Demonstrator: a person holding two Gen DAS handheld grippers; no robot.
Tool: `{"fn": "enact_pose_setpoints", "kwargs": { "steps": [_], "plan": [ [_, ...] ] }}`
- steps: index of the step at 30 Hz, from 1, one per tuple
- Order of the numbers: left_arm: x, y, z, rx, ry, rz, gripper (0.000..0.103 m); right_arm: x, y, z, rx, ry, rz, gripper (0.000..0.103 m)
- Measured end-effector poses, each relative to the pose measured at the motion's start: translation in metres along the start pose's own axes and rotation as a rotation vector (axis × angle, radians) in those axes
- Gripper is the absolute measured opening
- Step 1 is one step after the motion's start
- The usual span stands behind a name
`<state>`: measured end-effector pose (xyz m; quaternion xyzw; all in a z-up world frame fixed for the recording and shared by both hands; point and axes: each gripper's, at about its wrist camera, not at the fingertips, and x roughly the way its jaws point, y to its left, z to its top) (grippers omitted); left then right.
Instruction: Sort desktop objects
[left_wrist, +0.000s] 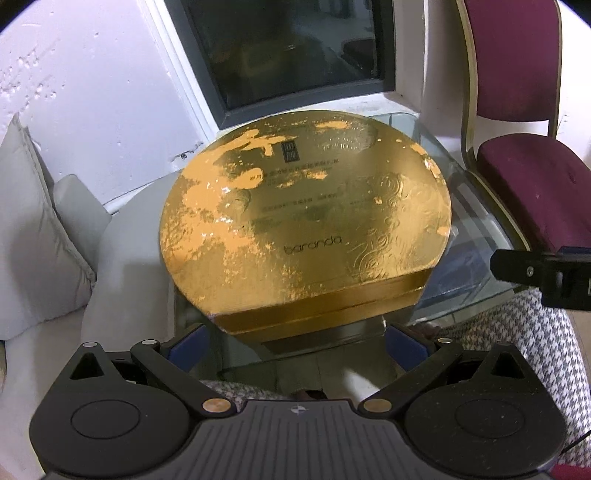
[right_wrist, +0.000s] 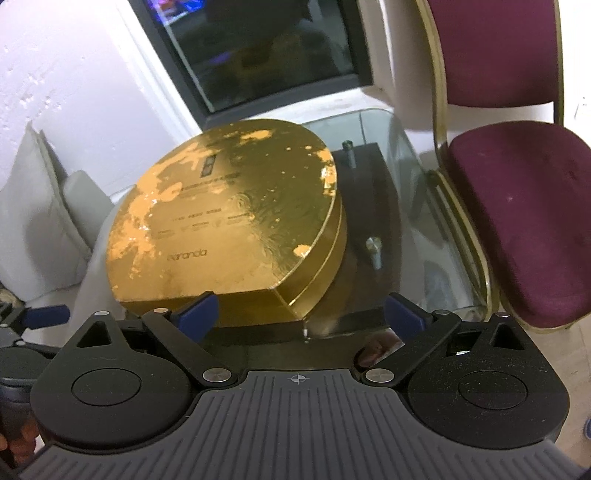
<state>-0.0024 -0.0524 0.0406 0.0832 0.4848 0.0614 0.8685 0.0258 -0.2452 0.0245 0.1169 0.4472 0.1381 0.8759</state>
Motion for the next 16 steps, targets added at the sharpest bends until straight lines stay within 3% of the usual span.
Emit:
{"fn": "enact_pose_setpoints", "kwargs": {
  "steps": [16],
  "plan": [
    [0.021, 0.0, -0.02, -0.049, 0.077, -0.094, 0.102, 0.008, 0.0, -0.016, -0.03, 0.062, 0.012, 0.099]
  ]
}}
